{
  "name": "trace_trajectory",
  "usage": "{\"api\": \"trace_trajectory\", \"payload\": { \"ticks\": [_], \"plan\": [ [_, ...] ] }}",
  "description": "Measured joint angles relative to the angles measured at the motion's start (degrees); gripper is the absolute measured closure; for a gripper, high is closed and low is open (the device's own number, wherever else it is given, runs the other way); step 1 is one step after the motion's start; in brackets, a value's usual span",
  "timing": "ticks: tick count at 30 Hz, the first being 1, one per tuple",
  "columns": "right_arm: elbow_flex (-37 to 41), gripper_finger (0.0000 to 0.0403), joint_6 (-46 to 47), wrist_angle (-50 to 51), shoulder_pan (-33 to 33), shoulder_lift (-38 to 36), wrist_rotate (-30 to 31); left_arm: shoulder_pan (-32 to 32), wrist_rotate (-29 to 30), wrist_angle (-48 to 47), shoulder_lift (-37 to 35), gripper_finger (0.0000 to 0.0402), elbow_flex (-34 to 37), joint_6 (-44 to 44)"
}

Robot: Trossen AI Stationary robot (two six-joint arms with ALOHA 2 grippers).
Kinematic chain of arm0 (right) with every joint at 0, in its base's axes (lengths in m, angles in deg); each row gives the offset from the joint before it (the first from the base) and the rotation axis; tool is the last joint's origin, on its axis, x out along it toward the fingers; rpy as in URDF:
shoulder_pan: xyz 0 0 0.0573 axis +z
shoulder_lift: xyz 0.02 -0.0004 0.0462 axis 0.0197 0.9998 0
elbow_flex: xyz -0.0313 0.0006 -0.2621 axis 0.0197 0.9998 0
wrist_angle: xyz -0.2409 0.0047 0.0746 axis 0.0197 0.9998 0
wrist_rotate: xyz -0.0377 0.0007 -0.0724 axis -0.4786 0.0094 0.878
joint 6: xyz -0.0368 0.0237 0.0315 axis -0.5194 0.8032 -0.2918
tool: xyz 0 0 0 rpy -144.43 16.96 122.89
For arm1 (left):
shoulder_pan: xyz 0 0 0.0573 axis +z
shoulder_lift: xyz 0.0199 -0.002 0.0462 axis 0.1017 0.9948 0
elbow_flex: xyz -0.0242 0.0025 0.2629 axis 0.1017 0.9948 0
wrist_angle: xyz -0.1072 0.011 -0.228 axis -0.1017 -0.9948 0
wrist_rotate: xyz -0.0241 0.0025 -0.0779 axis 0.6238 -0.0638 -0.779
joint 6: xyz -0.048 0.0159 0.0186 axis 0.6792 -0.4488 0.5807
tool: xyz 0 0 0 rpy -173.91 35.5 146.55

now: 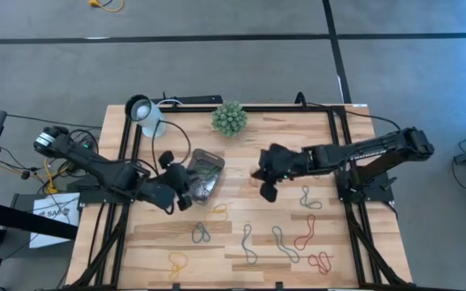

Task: Pick and place items into bin
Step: Put the red rubber band into the black bin

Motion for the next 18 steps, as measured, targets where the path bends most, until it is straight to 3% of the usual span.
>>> {"api": "trace_trajectory", "payload": {
  "ticks": [8, 15, 18],
  "plan": [
    [-0.90, 0.0403, -8.47, -22.20, -4.26, 4.38, -0.33, -0.43, 4.09, -1.49, -5.20, 0.0319, 0.00, -0.03],
    [-10.48, 0.0403, -12.63, -22.13, -6.09, 13.86, -0.59, -0.43, 9.24, -4.89, -5.91, 0.0319, 0.00, 2.37],
    [-15.49, 0.0403, -13.81, -22.19, -6.07, 19.21, -3.41, -0.43, 10.20, -5.83, -5.91, 0.0319, 0.00, 2.90]
  ]
}}
